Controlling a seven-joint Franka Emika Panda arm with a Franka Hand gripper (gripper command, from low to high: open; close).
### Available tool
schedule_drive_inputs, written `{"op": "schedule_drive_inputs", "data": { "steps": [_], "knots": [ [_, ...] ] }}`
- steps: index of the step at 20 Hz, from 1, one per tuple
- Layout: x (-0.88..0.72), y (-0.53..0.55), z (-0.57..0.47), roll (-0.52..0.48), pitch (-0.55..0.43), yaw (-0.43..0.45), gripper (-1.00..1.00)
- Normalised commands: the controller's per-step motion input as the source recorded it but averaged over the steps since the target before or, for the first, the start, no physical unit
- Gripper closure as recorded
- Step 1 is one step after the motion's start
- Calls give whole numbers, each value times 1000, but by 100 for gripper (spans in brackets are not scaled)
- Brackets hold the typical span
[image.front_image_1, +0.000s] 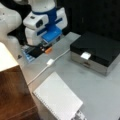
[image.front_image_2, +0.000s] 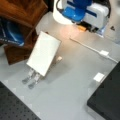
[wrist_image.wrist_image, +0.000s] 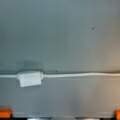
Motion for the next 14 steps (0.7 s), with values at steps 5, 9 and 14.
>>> {"op": "schedule_drive_inputs", "data": {
  "steps": [5, 9, 14],
  "knots": [
    [34, 41, -23, 24, -11, 213, -100],
    [136, 143, -71, 7, -17, 196, -100],
    [260, 264, -13, 2, 45, 61, -100]
  ]
}}
